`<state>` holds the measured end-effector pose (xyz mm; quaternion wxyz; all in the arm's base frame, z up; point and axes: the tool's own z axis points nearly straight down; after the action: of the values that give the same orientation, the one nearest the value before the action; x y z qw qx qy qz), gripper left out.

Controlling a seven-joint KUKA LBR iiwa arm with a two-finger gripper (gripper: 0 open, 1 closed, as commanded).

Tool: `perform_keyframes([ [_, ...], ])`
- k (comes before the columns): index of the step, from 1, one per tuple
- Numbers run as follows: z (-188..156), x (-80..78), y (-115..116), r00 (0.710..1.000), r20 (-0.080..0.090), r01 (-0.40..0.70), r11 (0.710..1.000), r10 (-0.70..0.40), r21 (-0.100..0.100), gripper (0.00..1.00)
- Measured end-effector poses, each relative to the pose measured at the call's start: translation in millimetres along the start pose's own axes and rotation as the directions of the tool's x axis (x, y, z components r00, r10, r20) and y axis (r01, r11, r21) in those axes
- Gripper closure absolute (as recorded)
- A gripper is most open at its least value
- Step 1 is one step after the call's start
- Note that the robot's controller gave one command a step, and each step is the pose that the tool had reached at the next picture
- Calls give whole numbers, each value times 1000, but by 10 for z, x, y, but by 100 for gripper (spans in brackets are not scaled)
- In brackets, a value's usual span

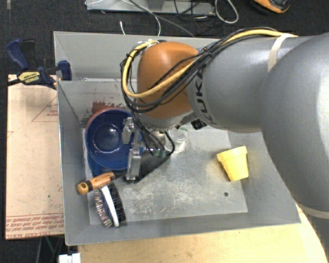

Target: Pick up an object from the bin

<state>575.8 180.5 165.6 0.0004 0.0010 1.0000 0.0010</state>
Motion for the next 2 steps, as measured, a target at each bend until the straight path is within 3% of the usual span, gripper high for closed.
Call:
perform_keyframes([
  [1, 0, 0, 0, 1000, 0, 0, 1000, 0, 0, 0],
  [2, 278, 341, 91, 997, -1, -81, 997, 81, -1, 0],
])
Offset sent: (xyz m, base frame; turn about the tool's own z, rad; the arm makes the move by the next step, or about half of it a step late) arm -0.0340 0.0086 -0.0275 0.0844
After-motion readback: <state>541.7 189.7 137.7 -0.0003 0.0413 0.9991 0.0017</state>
